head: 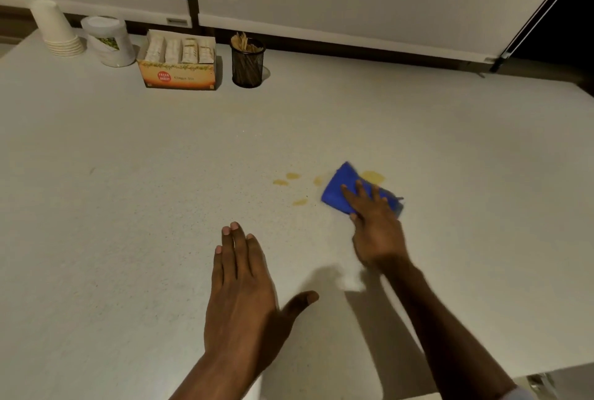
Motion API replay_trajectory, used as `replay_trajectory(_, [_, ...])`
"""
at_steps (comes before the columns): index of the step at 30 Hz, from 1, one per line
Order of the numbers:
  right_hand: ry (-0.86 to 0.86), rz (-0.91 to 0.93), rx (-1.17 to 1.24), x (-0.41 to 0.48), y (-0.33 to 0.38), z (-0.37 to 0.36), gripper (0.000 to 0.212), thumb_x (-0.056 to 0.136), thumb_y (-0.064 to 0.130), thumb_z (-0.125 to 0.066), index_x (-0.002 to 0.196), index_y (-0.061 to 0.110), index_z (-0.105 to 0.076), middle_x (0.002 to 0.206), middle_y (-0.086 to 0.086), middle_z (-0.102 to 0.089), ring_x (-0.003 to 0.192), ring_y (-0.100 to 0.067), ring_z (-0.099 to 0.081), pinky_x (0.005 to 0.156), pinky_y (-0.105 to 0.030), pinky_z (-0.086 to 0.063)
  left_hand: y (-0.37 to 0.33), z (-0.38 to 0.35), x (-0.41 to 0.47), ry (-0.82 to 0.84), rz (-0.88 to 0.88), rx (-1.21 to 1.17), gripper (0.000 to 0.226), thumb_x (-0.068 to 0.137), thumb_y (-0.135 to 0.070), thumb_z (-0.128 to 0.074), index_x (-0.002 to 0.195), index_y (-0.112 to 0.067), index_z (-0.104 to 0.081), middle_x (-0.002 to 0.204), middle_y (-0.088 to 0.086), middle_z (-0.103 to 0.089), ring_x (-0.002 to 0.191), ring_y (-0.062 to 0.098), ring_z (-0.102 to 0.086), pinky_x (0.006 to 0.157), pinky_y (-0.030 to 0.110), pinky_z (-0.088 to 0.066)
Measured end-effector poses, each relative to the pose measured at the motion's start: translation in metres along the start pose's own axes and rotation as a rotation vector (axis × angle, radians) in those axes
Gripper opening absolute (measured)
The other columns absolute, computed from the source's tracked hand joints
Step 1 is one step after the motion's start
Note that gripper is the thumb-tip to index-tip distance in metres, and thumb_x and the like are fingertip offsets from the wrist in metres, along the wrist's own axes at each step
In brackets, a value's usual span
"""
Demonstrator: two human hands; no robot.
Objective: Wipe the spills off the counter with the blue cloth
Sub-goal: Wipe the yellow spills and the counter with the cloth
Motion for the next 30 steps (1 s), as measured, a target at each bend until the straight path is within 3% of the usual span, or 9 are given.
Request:
replay_trajectory(3, [0.039,0.152,-0.019,-0.026,0.048,-0.029,0.083,0.091,-0.012,-0.052,0.157,0.032,-0.028,0.168,0.001,-0.015,0.156,-0.028,-0.003,0.128,-0.047,-0.007,-0.003,0.001,0.002,0.011,0.027,-0.021,0.141,0.075,-0.105,-0.02,0.164,-0.005,0.023,0.169,0.02,0.035,0.16,0.035,0.03,0.134,0.047,0.007])
replay_trajectory(6, [-0.079,0.301,-0.037,-0.054,0.08,-0.048,0.087,0.075,-0.012,-0.075,0.15,0.023,-0.048,0.158,-0.008,-0.043,0.15,-0.037,-0.03,0.12,-0.059,-0.031,0.002,0.0,0.008,-0.022,0.032,0.014,0.147,0.068,-0.1,-0.05,0.167,0.002,-0.014,0.175,0.026,0.0,0.163,0.041,-0.007,0.13,0.052,-0.02])
replay_trajectory(7, [-0.09,0.307,-0.045,-0.049,0.082,-0.05,0.084,0.078,-0.009,-0.075,0.15,0.024,-0.047,0.159,-0.007,-0.043,0.15,-0.036,-0.03,0.12,-0.059,-0.031,0.005,0.0,0.009,-0.03,0.04,-0.019,0.149,0.065,-0.103,-0.047,0.167,0.002,-0.017,0.176,0.025,-0.004,0.163,0.041,-0.01,0.129,0.052,-0.021])
replay_trajectory(9, [-0.012,0.265,-0.048,-0.023,0.074,-0.048,0.079,0.092,-0.006,-0.059,0.156,0.033,-0.034,0.167,0.001,-0.025,0.157,-0.029,-0.012,0.128,-0.051,-0.01,0.01,-0.001,0.008,-0.024,0.037,-0.057,0.15,0.064,-0.111,-0.021,0.167,-0.006,0.009,0.175,0.018,0.02,0.163,0.034,0.017,0.131,0.045,0.001])
replay_trajectory(11, [0.03,0.206,-0.047,0.012,0.055,-0.041,0.077,0.096,-0.006,-0.049,0.157,0.035,-0.029,0.169,0.001,-0.017,0.158,-0.029,-0.005,0.127,-0.046,0.002,0.011,0.003,0.008,0.0,0.015,-0.098,0.149,0.061,-0.112,-0.011,0.163,-0.009,0.023,0.17,0.014,0.037,0.159,0.028,0.034,0.13,0.04,0.014])
replay_trajectory(16, [0.042,0.034,0.0,0.058,0.03,-0.031,0.059,0.105,0.007,-0.045,0.156,0.033,-0.033,0.169,-0.002,-0.02,0.158,-0.032,-0.007,0.128,-0.053,0.001,0.01,0.011,0.006,-0.016,-0.003,-0.072,0.145,0.07,-0.109,-0.023,0.165,-0.009,0.023,0.17,0.012,0.039,0.158,0.025,0.036,0.129,0.039,0.016])
replay_trajectory(23, [0.101,0.289,-0.008,-0.011,0.066,-0.041,0.075,0.101,-0.001,-0.047,0.156,0.046,-0.025,0.169,0.011,-0.014,0.158,-0.018,-0.002,0.129,-0.048,-0.008,0.021,0.012,0.015,-0.069,-0.008,-0.112,0.148,0.06,-0.113,-0.011,0.165,-0.012,0.018,0.171,0.012,0.035,0.16,0.027,0.032,0.131,0.041,0.012])
replay_trajectory(26, [0.034,0.152,0.008,0.024,0.03,-0.028,0.07,0.101,0.003,-0.047,0.154,0.046,-0.032,0.169,0.01,-0.02,0.157,-0.021,-0.01,0.125,-0.05,-0.019,0.027,0.013,0.016,-0.01,-0.022,-0.077,0.145,0.065,-0.11,-0.009,0.166,-0.01,0.021,0.17,0.011,0.04,0.159,0.025,0.036,0.133,0.042,0.012])
replay_trajectory(30, [0.035,0.025,0.041,0.105,0.028,-0.04,0.055,0.105,0.009,-0.045,0.154,0.032,-0.038,0.168,-0.004,-0.023,0.157,-0.034,-0.011,0.128,-0.051,-0.005,0.026,0.015,0.014,0.0,-0.012,-0.051,0.141,0.07,-0.108,-0.014,0.166,-0.01,0.022,0.17,0.012,0.04,0.159,0.027,0.036,0.134,0.043,0.01])
Point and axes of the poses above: each hand's wrist, its own x-axis towards the middle knuckle, its own z-axis out of the back of the hand, y = z × x, the point moved 4 cm from there along x, towards the middle knuckle
